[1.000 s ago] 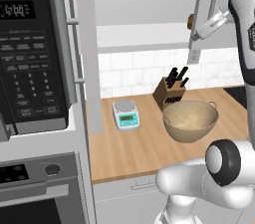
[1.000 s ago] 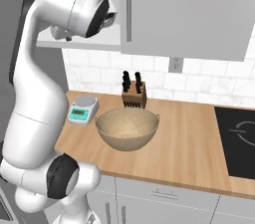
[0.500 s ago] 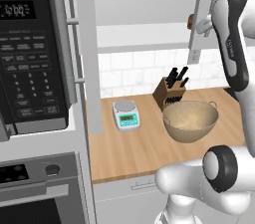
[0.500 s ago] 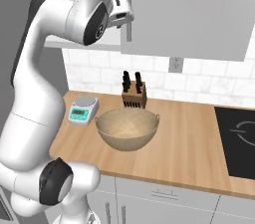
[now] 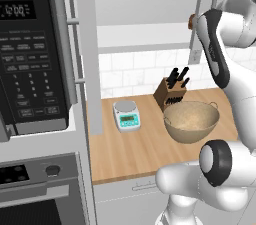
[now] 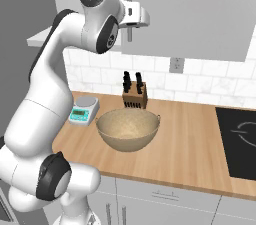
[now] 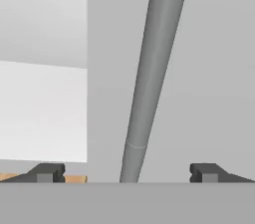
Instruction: Open the cabinet, pick up the bread from the cabinet and place it in the basket. Then move the basket to the dining counter.
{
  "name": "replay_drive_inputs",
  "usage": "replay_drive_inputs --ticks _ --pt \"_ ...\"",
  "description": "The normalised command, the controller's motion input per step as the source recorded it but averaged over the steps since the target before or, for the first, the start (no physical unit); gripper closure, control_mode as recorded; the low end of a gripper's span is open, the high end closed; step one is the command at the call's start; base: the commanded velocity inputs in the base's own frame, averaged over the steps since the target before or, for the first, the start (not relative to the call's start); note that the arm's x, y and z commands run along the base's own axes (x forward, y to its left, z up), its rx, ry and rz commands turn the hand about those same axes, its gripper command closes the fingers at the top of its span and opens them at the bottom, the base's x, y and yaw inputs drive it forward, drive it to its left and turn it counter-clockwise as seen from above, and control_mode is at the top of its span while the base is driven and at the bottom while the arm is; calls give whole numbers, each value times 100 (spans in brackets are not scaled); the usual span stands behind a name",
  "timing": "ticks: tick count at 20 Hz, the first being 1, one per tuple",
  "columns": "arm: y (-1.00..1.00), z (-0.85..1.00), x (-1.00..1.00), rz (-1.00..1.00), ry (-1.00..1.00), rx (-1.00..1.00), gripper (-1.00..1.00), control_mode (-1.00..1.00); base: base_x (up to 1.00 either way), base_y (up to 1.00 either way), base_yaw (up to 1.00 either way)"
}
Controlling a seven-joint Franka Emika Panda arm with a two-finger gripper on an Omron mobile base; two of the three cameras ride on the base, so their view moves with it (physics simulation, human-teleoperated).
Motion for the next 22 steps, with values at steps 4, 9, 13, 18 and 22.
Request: replay_drive_inputs --ticks 4,9,13,18,22 --pt "-37 1 21 -16 -20 15 -100 -100 0 0 0" --pt "-3 17 18 -4 -23 12 -100 -100 0 0 0" --pt "0 21 0 0 -14 13 -100 -100 0 0 0" --pt "0 4 25 0 -3 12 -100 -100 0 0 0" --pt "0 0 43 -1 0 11 -100 -100 0 0 0"
